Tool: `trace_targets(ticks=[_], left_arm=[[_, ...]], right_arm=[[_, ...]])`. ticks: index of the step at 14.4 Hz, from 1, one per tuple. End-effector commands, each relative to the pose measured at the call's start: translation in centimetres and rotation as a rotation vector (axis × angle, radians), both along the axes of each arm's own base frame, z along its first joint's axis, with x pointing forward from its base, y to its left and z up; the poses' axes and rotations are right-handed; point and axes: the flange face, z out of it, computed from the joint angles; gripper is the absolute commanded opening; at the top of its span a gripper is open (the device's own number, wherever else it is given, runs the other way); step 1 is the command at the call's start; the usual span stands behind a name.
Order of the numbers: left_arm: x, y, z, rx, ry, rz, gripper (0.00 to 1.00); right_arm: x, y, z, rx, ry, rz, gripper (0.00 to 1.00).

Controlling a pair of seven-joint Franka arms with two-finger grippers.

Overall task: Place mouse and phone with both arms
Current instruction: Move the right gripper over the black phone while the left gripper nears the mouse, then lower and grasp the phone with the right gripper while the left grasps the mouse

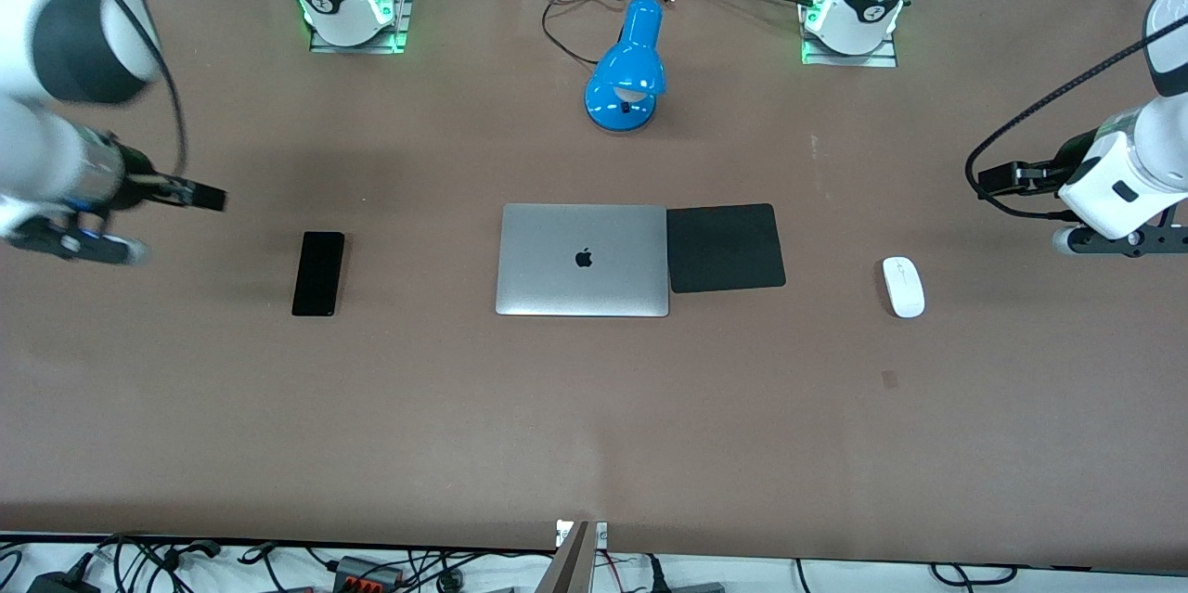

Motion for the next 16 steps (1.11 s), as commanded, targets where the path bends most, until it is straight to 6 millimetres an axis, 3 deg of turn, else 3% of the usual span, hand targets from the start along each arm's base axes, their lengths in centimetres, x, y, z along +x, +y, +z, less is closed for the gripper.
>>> trace_targets(ticks=[1,7,9,11,14,16], left_arm=[[-0.1,-0.7,1.1,-0.003,0.014,-0.031,1.0],[1.3,-1.6,-1.0,-0.041,0.03,-0.096,1.0],[3.2,-1.6,-5.3,-0.048,0.011,-0.092,1.0],[4.8,-0.2,-9.1,-0.053,-0.028,-0.068,1.0],[4.6,0.4,-13.3,-0.051,-0.087,-0.053,1.0],[3.7,0.3,-17.6,-0.05,-0.122,-0.054,1.0]], right_arm=[[2.0,1.6,-7.9,0.066,0.046,-0.012,1.0],[-1.0,1.4,-15.9,0.059,-0.027,-0.019,1.0],[-1.8,1.9,-17.6,0.058,-0.051,-0.011,1.0],[-2.4,2.3,-19.0,0.057,-0.069,-0.004,1.0],[-3.8,2.4,-21.3,0.054,-0.108,0.005,1.0],[-3.8,2.9,-21.6,0.054,-0.119,0.036,1.0]])
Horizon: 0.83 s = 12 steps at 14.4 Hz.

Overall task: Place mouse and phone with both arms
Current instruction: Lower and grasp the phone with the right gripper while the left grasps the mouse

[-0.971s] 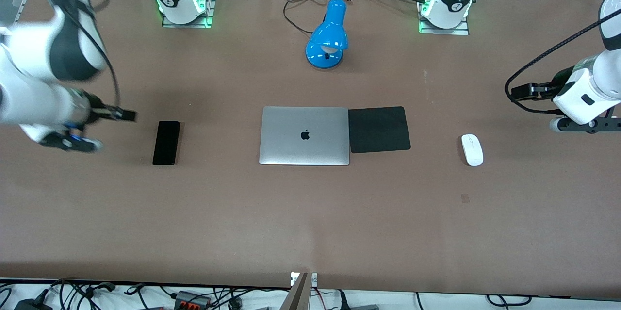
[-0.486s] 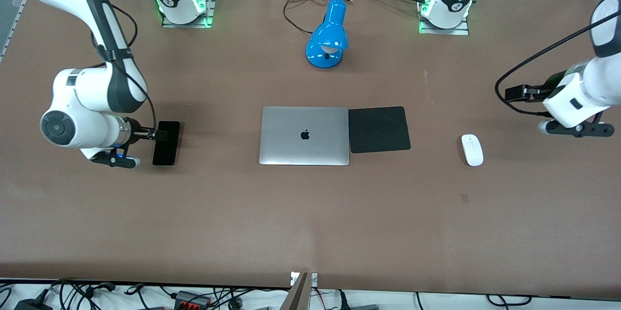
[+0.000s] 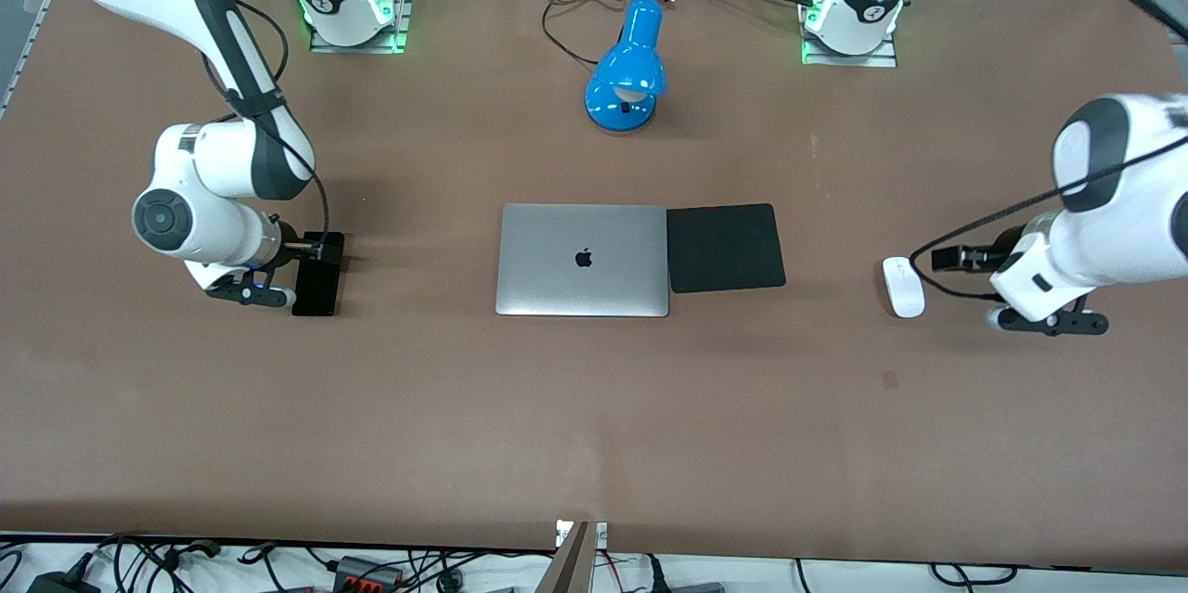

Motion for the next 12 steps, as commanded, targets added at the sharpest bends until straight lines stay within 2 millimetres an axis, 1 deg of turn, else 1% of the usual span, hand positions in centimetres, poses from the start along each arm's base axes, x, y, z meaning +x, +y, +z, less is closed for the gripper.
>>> trace_targets(ticks=[1,3,4,5,6,7,8,9,11,12], left_arm=[[-2.4,-0.1,-4.6,-0.016,-0.035,-0.011,1.0],[-2.7,1.4,-6.9,-0.019,-0.08,0.004,1.0],[-3.2,1.2,-8.2,-0.017,-0.085,0.013,1.0],[-3.6,1.3,-9.9,-0.018,-0.121,0.019,1.0],[-4.1,1.6,-11.3,-0.016,-0.16,0.025,1.0],[-5.0,1.7,-12.6,-0.016,-0.178,0.03,1.0],[-6.1,1.6,-14.3,-0.022,-0.207,0.043,1.0],[-6.8,1.6,-15.9,-0.023,-0.255,0.049,1.0],[-7.4,1.8,-19.1,-0.021,-0.318,0.053,1.0],[-7.4,2.4,-19.4,-0.019,-0.326,0.064,1.0]], right_arm=[[-0.9,0.6,0.4,0.003,-0.022,0.027,1.0],[-0.9,0.6,0.2,-0.001,-0.019,0.031,1.0],[-0.9,0.5,-0.2,-0.004,-0.018,0.033,1.0],[-0.8,0.3,-0.6,-0.004,-0.023,0.032,1.0],[-0.8,0.0,-1.2,-0.005,-0.02,0.027,1.0],[-0.8,-0.2,-1.7,-0.006,-0.021,0.023,1.0],[-0.8,-0.5,-2.0,-0.007,-0.018,0.018,1.0],[-0.9,-0.9,-2.3,-0.008,-0.012,0.014,1.0],[-0.8,-1.5,-2.4,-0.005,-0.012,0.024,1.0],[-0.9,-1.6,-2.8,-0.005,-0.009,0.021,1.0]])
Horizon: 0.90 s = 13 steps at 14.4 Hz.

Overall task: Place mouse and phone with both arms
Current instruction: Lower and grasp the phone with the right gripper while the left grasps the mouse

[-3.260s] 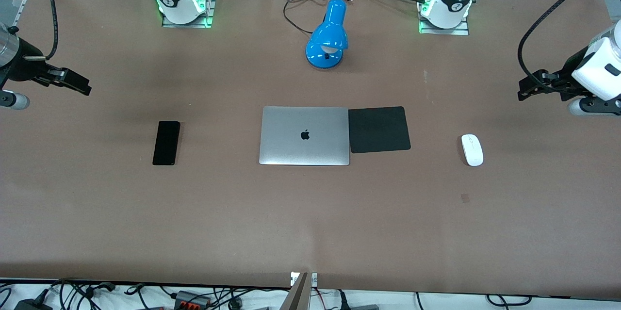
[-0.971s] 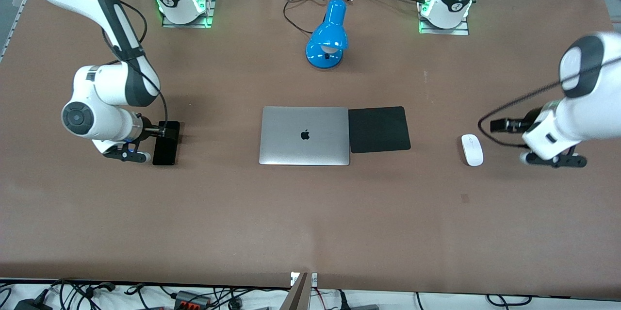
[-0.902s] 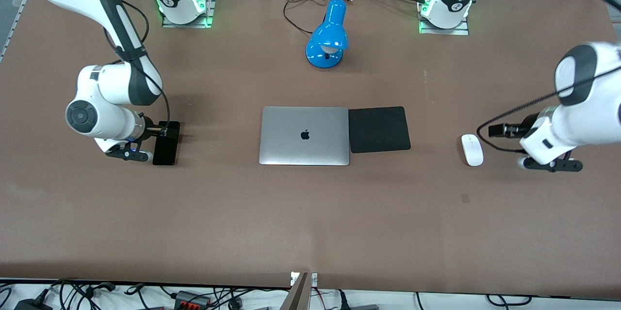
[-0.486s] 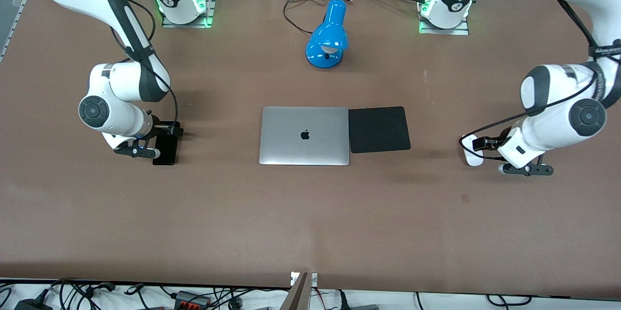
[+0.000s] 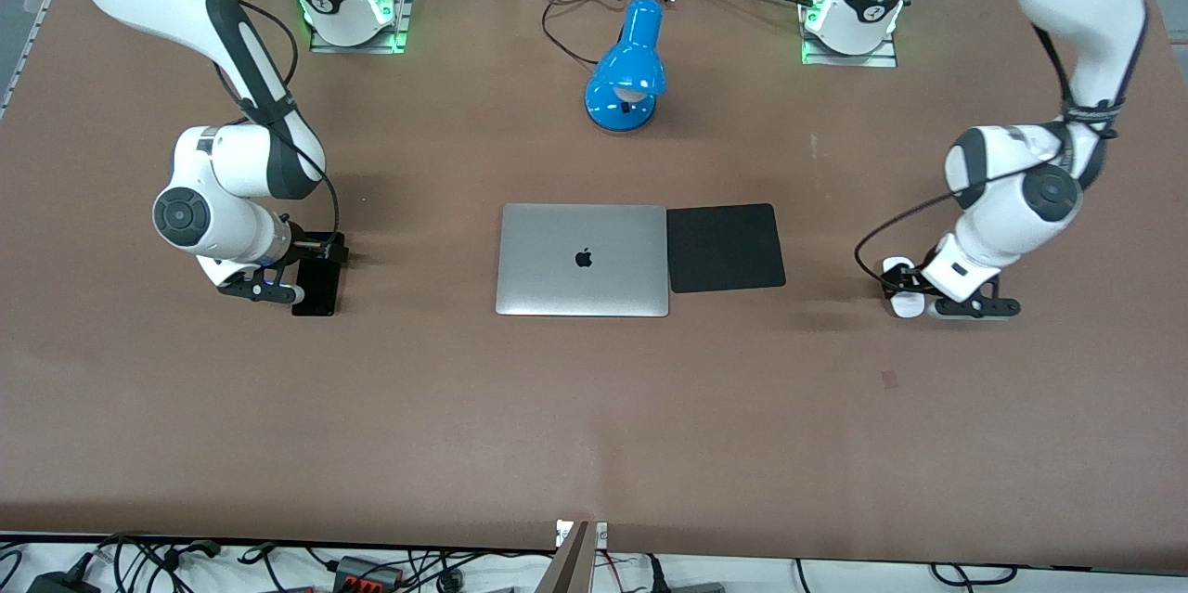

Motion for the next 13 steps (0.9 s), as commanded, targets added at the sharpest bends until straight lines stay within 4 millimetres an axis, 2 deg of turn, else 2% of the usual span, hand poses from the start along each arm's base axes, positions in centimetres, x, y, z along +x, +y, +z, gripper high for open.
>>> trace_targets(ticks=[1,4,5,7,10,13], left_arm=[[-0.3,0.7,-1.2,-0.008,-0.033,0.015,1.0],[-0.4,0.9,-1.3,-0.007,-0.029,0.015,0.97],[-0.4,0.9,-1.5,-0.008,-0.026,0.015,0.88],[-0.8,1.0,-1.9,-0.009,-0.012,0.017,0.6],[-1.0,0.8,-2.0,-0.011,0.017,0.017,0.34],[-0.8,0.8,-1.9,-0.011,0.015,0.014,0.33]], right_arm=[[-0.1,-0.9,-0.3,0.002,-0.014,0.016,1.0],[0.0,-0.9,-1.2,0.001,-0.026,0.017,1.0],[0.0,-0.8,-1.7,0.001,-0.031,0.019,1.0],[0.0,-0.6,-2.0,0.0,-0.036,0.022,1.0],[0.0,-0.6,-2.2,0.0,-0.034,0.022,1.0],[-0.1,-0.6,-2.6,0.0,-0.028,0.019,1.0]])
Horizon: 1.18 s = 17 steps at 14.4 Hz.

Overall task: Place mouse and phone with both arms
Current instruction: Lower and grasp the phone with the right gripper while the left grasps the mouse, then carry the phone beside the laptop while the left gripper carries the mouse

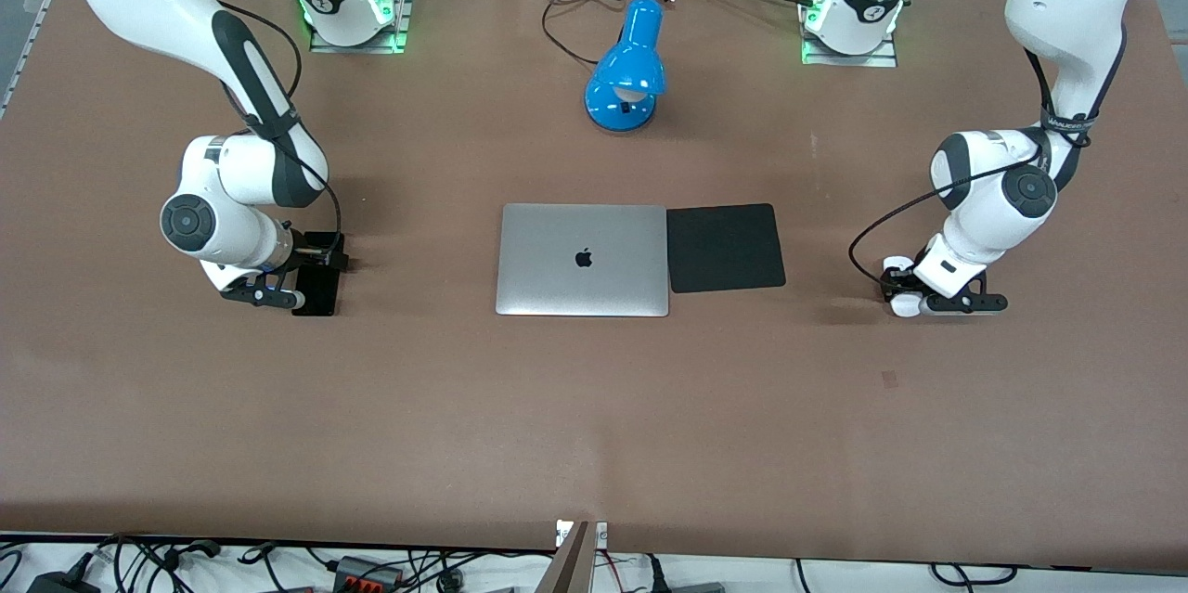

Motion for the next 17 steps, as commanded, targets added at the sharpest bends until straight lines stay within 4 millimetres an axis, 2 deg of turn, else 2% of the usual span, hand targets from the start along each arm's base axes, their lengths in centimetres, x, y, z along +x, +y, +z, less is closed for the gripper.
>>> trace_targets(ticks=[1,4,7,9,10,11,14,15,17], left_arm=[[-0.1,-0.1,0.2,-0.008,0.014,-0.006,0.33],[0.2,0.0,0.5,-0.006,0.007,-0.01,0.33],[0.2,0.0,0.6,-0.005,0.005,-0.013,0.33],[0.2,0.0,0.5,-0.005,0.007,-0.013,0.33],[0.2,0.0,0.5,-0.005,0.007,-0.013,0.33],[0.3,-0.1,0.8,-0.005,0.002,-0.013,0.33],[1.1,-0.1,1.6,-0.008,0.031,-0.016,0.33],[1.3,-0.2,2.4,-0.011,0.061,-0.018,0.33],[2.5,-0.5,4.2,-0.015,0.119,-0.029,0.33]], right_arm=[[-0.3,-0.2,-0.4,0.002,-0.003,0.019,1.0],[-0.3,0.1,-0.4,0.003,-0.003,0.024,1.0],[0.2,0.3,0.1,0.007,-0.015,0.02,0.31],[1.4,1.0,1.2,0.01,-0.043,0.025,0.23],[1.9,2.0,1.7,0.015,-0.05,0.041,0.22],[1.9,3.5,2.3,0.021,-0.041,0.063,0.2],[2.7,10.4,4.5,0.06,0.003,0.054,0.2],[2.4,13.1,4.6,0.065,0.001,0.062,0.2],[1.7,17.8,3.2,0.071,0.003,0.091,0.2]])
